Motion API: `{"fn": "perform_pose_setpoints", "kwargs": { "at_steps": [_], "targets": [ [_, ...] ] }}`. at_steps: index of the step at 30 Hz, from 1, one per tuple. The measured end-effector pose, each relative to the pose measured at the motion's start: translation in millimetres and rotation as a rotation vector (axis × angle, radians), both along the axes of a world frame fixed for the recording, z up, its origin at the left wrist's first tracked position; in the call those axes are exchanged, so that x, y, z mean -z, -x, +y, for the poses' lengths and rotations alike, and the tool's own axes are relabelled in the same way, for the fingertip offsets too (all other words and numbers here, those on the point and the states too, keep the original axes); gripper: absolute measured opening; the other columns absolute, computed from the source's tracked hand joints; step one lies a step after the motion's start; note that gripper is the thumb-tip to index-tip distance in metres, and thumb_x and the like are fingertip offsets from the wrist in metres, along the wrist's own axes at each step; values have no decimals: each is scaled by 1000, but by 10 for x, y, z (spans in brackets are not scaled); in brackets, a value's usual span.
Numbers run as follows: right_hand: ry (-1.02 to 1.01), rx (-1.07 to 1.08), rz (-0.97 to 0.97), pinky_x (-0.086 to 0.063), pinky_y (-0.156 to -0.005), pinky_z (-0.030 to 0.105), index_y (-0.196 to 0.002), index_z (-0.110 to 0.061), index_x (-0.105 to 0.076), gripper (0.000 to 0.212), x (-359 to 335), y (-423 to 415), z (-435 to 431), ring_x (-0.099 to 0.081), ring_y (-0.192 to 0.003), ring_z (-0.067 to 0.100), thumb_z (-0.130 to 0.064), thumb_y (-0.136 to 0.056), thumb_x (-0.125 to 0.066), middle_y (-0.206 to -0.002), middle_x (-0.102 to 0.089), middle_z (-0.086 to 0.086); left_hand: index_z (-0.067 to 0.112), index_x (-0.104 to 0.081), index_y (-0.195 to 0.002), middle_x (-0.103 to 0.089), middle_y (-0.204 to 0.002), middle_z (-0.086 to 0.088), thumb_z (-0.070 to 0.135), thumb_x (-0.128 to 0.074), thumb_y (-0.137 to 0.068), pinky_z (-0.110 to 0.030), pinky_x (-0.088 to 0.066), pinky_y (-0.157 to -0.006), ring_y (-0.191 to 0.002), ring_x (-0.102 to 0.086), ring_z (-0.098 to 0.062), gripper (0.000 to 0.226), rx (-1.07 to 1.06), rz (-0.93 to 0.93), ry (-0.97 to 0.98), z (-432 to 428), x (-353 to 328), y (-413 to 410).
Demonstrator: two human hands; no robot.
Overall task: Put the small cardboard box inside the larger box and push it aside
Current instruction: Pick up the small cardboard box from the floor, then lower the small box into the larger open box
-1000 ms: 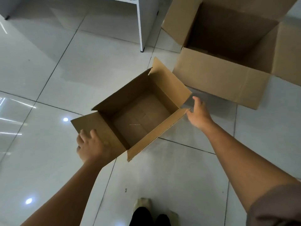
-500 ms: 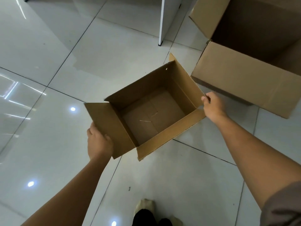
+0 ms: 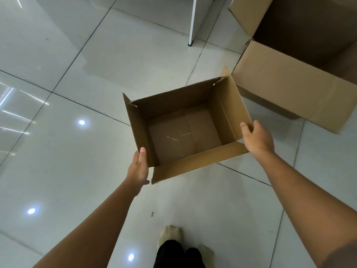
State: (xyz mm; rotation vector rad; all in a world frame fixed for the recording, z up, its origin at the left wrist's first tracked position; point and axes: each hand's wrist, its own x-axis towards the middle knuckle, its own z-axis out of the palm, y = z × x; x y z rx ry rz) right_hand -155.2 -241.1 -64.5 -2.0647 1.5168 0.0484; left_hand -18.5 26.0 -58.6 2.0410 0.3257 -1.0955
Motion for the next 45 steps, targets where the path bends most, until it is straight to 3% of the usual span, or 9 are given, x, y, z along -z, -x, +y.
{"fn": "perform_pose_setpoints", "kwargs": {
  "at_steps": [2, 7, 11, 22, 26, 31, 37, 42, 45],
  "targets": [
    [-46, -20, -21, -43, -71, 38, -97, -4, -56, 50, 14, -10, -68, -58, -102, 36, -49, -95, -34, -91, -61, 14, 27, -17, -149, -25, -157, -4, 55, -19, -95, -56, -51, -95, -137, -39, -35, 61, -48, 47, 30, -63, 1, 60],
    [-183, 115, -175, -44, -71, 39, -99, 1, -62, 63, 60, -45, -55, -66, -96, 38, -54, -94, -32, -84, -59, 14, 28, -25, -146, -35, -150, -4, 59, -19, -93, -53, -55, -91, -130, -46, -34, 62, -232, 49, 76, -189, 17, 135],
    [-110, 118, -201, -51, -78, 45, -59, -13, -49, 53, 45, -34, 83, -65, -89, 41, -47, -96, -36, -65, -52, 9, 26, -36, -143, -44, -144, -5, 60, -21, -93, -48, -55, -93, -124, -52, -34, 62, -356, 8, 109, -204, 64, 156],
    [7, 130, -235, -32, -55, 33, -57, -8, -45, 52, -272, 269, 468, -43, -55, 20, -39, -98, -37, -51, -42, 1, 17, -46, -138, -53, -136, -12, 60, -24, -91, -53, -52, -96, -120, -55, -38, 67, -206, -207, -5, -83, -280, 119],
    [8, 134, -275, -40, -54, 32, -50, -16, -38, 53, -720, 259, 532, -47, -52, 22, -40, -97, -37, -50, -41, 1, 13, -52, -131, -58, -117, -12, 59, -24, -92, -53, -53, -94, -112, -58, -38, 67, -174, -289, -12, -35, -737, 64],
    [-36, 141, -313, -57, -67, 52, -50, -16, -37, 55, -1440, 187, 549, -63, -67, 38, -44, -97, -34, -50, -40, 2, 10, -57, -123, -52, -98, -6, 57, -23, -93, -52, -57, -85, -101, -61, -37, 65, -140, -361, 12, -85, -1479, -68],
    [67, 118, -311, -35, -47, 25, -47, -17, -36, 58, -2080, 88, 401, -44, -49, 14, -43, -98, -31, -48, -38, 0, 8, -61, -102, -57, -90, -12, 55, -22, -94, -48, -59, -81, -87, -61, -35, 62, -92, -443, -12, -294, -2224, -250],
    [32, 161, -344, -39, -52, 31, -48, -17, -37, 57, -2339, -4, 369, -47, -54, 18, -44, -98, -32, -50, -41, 0, 10, -54, -74, -46, -69, -3, 53, -21, -96, -46, -58, -80, -76, -61, -32, 59, -14, -522, -65, -413, -2650, -415],
    [-4, 206, -397, -56, -63, 40, -49, -17, -39, 57, -2436, -34, 367, -56, -57, 23, -46, -97, -32, -50, -41, 0, 20, -44, -60, -46, -67, -1, 54, -22, -95, -51, -57, -83, -74, -59, -30, 54, 15, -579, -68, -487, -2800, -507]
  ]
}}
